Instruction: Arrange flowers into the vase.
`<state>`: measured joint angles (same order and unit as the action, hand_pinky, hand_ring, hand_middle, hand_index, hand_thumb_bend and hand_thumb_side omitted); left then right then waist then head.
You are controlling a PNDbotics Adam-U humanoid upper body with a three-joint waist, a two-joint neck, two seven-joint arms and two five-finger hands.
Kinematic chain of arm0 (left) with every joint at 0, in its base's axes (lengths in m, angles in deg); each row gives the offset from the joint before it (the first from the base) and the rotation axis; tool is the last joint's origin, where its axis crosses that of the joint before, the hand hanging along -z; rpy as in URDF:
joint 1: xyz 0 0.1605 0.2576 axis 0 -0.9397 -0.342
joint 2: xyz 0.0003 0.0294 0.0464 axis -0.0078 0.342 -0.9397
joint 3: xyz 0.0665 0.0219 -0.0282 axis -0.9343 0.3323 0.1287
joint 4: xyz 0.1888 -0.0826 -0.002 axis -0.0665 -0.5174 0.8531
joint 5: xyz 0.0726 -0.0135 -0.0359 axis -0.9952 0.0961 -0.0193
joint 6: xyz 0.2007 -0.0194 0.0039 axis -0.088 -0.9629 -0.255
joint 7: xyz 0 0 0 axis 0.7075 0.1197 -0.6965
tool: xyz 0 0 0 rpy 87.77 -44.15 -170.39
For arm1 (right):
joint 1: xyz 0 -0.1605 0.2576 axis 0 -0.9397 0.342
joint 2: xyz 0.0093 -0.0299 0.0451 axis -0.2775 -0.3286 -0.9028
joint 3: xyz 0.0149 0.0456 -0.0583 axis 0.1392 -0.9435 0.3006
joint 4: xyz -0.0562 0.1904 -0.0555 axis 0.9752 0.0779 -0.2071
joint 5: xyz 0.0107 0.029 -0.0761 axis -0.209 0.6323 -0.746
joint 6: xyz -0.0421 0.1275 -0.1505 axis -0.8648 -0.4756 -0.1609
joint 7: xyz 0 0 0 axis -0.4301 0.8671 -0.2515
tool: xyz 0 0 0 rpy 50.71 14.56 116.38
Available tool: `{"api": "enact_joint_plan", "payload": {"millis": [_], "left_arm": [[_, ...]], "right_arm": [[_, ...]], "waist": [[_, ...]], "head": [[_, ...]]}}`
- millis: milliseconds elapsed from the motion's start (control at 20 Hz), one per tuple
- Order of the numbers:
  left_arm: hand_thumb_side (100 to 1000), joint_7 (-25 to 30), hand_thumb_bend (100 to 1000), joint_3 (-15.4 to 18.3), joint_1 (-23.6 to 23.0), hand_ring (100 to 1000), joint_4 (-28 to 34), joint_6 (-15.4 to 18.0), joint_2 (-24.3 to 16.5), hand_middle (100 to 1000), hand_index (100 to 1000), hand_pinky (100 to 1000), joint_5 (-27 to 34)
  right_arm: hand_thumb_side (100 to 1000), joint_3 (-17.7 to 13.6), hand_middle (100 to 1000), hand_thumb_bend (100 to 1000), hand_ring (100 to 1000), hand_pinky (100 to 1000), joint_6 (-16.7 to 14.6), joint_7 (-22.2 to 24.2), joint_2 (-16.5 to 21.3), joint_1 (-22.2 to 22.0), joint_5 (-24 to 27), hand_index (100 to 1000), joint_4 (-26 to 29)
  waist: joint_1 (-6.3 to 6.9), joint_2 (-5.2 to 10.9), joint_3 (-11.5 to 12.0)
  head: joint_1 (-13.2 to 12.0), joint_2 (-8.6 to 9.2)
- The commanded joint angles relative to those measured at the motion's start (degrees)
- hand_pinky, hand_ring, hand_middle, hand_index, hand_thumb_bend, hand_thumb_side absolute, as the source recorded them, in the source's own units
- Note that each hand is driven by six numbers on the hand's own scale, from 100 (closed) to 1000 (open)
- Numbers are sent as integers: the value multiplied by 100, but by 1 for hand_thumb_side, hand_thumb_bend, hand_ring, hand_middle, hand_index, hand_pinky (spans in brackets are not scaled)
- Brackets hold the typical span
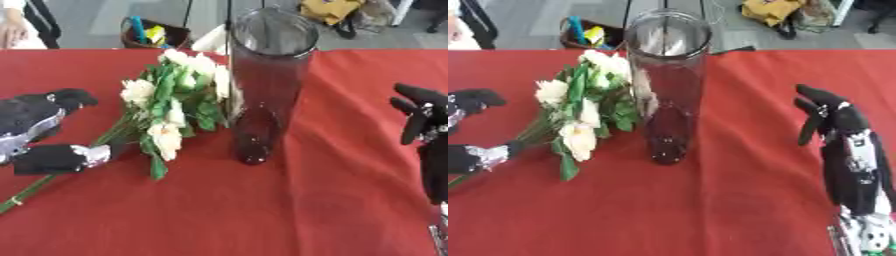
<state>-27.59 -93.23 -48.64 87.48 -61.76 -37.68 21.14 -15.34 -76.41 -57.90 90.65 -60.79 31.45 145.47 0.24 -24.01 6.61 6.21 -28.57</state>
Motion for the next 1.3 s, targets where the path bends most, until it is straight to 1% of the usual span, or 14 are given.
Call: {"api": "enact_joint_plan", "payload": {"millis": [50, 350, 600, 700, 1000, 1300], "left_arm": [[952, -27, 489, -32, 165, 893, -242, -21, -136, 1000, 1000, 850, -29], [944, -210, 507, -84, 348, 855, -839, -41, 32, 979, 1000, 817, -93], [919, -301, 542, -120, 495, 874, -1397, -2, 186, 985, 1000, 821, -217], [923, -295, 546, -121, 511, 879, -1562, 48, 209, 991, 1000, 821, -248], [917, -270, 563, -98, 511, 871, -1763, 163, 247, 982, 1000, 814, -114], [902, -464, 571, -71, 561, 852, -2026, 136, 334, 964, 1000, 797, -286]], "right_arm": [[1000, 21, 286, 100, 904, 889, -4, 31, 27, 32, -39, 803, 91], [1000, 32, 283, 100, 904, 890, 4, 43, -9, 46, -74, 803, 91], [1000, 57, 281, 100, 906, 892, 5, 66, -32, 65, -90, 804, 91], [1000, 56, 281, 100, 907, 893, 10, 69, -46, 70, -103, 805, 91], [1000, 72, 278, 100, 910, 897, 55, 85, -92, 110, -162, 806, 91], [1000, 107, 274, 100, 913, 901, 87, 129, -145, 141, -217, 805, 91]], "waist": [[11, 107, -17], [11, 74, -72], [12, 41, -120], [16, 24, -137], [17, -42, -142], [2, -107, -153]], "head": [[0, 100], [-23, 118], [-47, 134], [-65, 148], [-87, 169], [-135, 218]]}}
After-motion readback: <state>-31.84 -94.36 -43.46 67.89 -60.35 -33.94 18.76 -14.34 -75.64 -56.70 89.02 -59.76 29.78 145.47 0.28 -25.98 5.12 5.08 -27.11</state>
